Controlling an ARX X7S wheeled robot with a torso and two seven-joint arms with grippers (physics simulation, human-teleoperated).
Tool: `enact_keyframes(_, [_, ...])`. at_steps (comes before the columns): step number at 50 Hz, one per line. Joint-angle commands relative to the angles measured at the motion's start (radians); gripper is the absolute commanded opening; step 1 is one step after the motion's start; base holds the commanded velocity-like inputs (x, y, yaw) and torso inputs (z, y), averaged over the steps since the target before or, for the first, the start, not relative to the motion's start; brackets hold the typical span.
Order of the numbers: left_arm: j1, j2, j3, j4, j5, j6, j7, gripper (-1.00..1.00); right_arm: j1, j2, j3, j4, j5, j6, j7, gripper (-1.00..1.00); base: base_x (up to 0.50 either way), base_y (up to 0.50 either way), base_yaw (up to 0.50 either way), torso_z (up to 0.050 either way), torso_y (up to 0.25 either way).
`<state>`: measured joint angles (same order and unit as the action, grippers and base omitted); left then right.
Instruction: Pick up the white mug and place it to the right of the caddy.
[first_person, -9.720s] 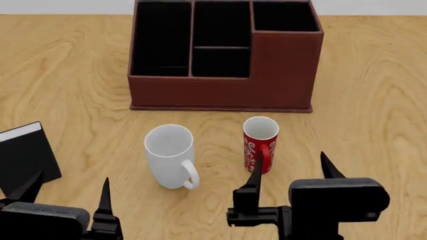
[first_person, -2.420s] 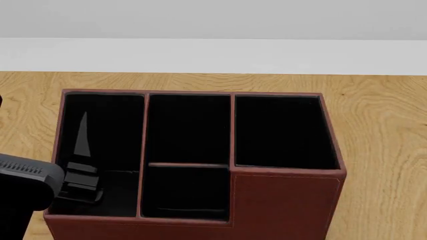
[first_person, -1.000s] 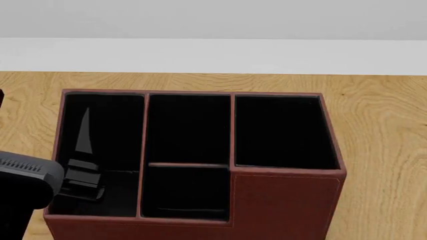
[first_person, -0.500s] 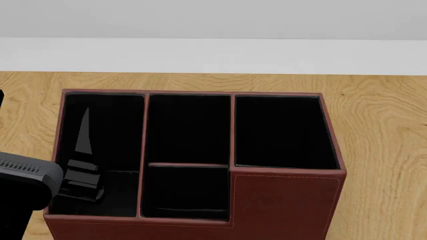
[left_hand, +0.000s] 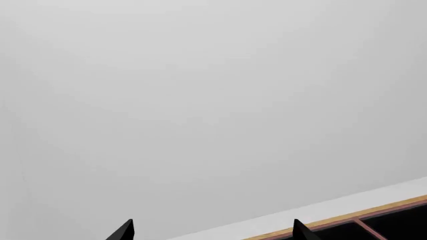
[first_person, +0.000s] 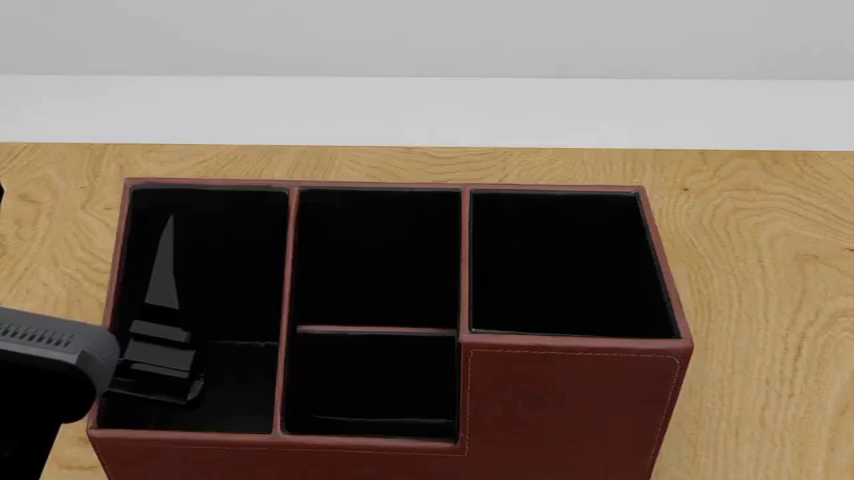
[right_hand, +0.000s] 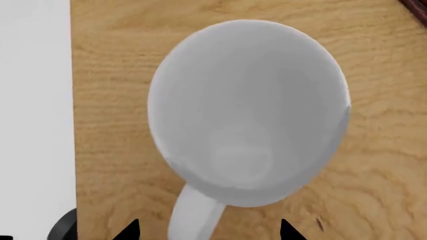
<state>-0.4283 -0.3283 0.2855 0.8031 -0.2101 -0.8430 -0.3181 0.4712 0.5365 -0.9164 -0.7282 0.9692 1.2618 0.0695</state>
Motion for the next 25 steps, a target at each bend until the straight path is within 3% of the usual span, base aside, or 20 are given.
enact_keyframes(1, [0.005, -0.005, -0.004, 0.005, -0.006, 0.003, -0.002, 1.00, -0.003, -0.009, -0.044, 0.029, -0.025, -0.015, -0.013, 1.00, 0.00, 0.00, 0.00, 0.000, 0.000])
enact_keyframes(25, [0.017, -0.016, -0.012, 0.008, -0.016, 0.019, -0.006, 1.00, -0.002, -0.018, -0.097, 0.113, -0.074, -0.064, -0.047, 1.00, 0.00, 0.00, 0.00, 0.000, 0.000])
